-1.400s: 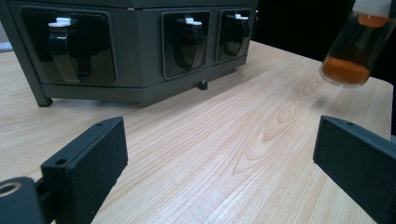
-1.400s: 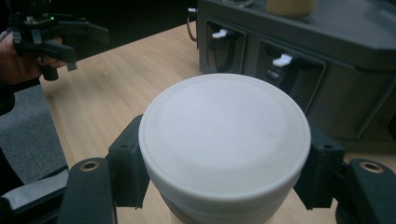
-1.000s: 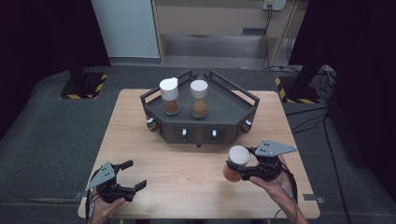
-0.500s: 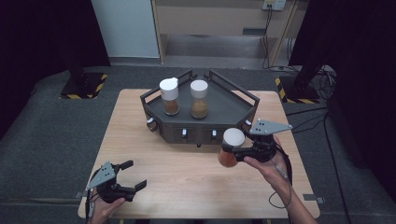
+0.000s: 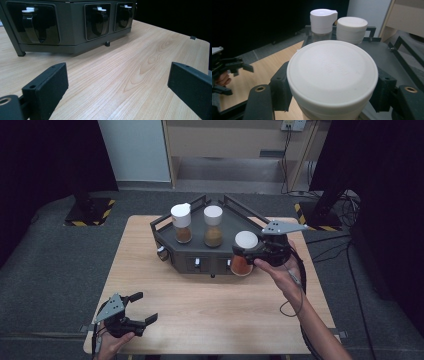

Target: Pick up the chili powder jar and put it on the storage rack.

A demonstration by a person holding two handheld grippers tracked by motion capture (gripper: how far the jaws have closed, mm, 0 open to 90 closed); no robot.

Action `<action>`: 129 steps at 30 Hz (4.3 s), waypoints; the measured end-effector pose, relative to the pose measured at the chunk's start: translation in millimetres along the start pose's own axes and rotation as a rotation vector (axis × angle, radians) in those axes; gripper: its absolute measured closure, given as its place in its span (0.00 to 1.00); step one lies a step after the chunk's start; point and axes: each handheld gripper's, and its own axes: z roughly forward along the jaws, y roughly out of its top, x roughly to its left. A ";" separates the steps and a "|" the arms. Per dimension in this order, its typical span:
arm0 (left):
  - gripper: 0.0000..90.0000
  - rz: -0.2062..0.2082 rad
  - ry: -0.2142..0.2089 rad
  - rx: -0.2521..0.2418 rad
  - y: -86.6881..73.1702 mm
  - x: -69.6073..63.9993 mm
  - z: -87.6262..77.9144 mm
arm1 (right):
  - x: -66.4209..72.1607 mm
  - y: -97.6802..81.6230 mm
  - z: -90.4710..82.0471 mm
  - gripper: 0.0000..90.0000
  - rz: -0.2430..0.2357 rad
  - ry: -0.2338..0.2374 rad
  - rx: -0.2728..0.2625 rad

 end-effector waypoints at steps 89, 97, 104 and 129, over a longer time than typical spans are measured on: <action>0.03 0.015 -0.002 0.009 1.3 -1.2 1.1 | -36.5 8.6 74.7 0.12 0.152 -0.343 -0.082; 0.03 0.015 -0.002 0.010 1.6 -1.5 1.1 | -33.0 17.9 49.6 0.08 0.129 -0.295 -0.112; 0.03 0.012 -0.002 0.008 1.5 -1.1 1.0 | -24.3 13.7 32.3 0.07 0.102 -0.238 -0.136; 0.03 0.001 0.004 -0.005 -0.4 -0.3 -0.2 | 12.9 -35.6 -29.3 0.06 0.043 -0.133 -0.192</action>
